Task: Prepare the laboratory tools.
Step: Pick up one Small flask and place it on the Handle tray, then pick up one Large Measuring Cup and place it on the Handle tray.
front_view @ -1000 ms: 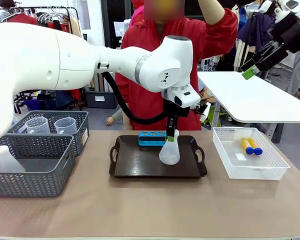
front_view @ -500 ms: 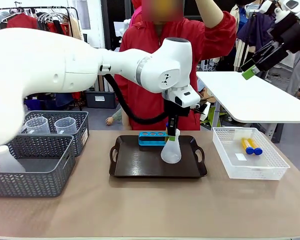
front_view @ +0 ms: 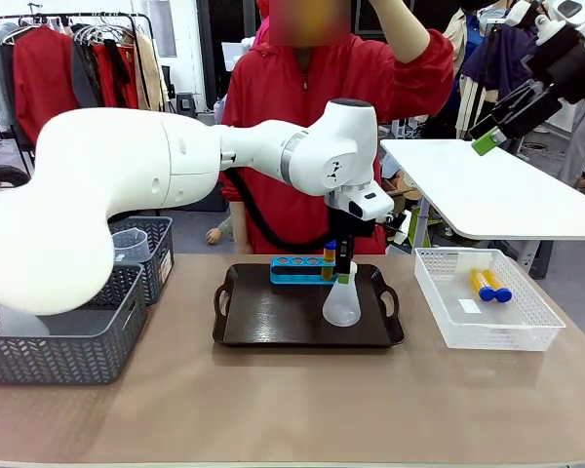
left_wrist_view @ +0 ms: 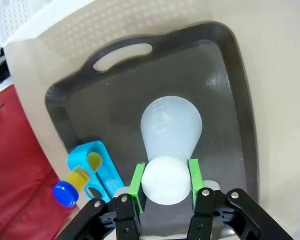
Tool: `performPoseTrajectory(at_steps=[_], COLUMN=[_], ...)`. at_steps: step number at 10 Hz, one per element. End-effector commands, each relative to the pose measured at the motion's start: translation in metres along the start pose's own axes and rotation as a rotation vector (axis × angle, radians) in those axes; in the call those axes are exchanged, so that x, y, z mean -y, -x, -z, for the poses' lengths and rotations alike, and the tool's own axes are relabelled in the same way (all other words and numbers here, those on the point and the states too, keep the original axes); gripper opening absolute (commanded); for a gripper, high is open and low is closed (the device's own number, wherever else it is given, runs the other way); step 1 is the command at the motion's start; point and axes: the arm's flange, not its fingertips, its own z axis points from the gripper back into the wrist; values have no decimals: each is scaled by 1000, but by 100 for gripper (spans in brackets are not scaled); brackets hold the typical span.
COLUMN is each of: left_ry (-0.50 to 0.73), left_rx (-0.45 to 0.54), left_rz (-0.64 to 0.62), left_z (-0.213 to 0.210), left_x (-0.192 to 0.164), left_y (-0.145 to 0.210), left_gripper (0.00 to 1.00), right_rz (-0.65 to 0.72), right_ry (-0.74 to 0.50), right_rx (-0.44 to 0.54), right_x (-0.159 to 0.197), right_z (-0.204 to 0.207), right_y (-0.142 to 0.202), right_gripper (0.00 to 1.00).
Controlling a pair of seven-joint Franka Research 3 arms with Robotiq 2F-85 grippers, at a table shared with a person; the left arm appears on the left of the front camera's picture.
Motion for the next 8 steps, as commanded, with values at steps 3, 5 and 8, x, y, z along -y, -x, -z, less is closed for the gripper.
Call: performPoseTrajectory(at_steps=[3,5,8], left_ry=[6,13,5], left_rx=[-29,-24,0], left_rz=[-8,-34,-85], left_z=[-13,-22,-36], left_x=[-14,-9,-4], left_y=[4,13,35], left_gripper=[69,100,100], right_rz=[-9,-9,-9], right_ry=[-6,-6,-6], right_rx=[5,5,5], right_x=[-1,-1,-1], right_z=[-1,-1,-1], right_y=[0,0,0], right_gripper=[100,100,100])
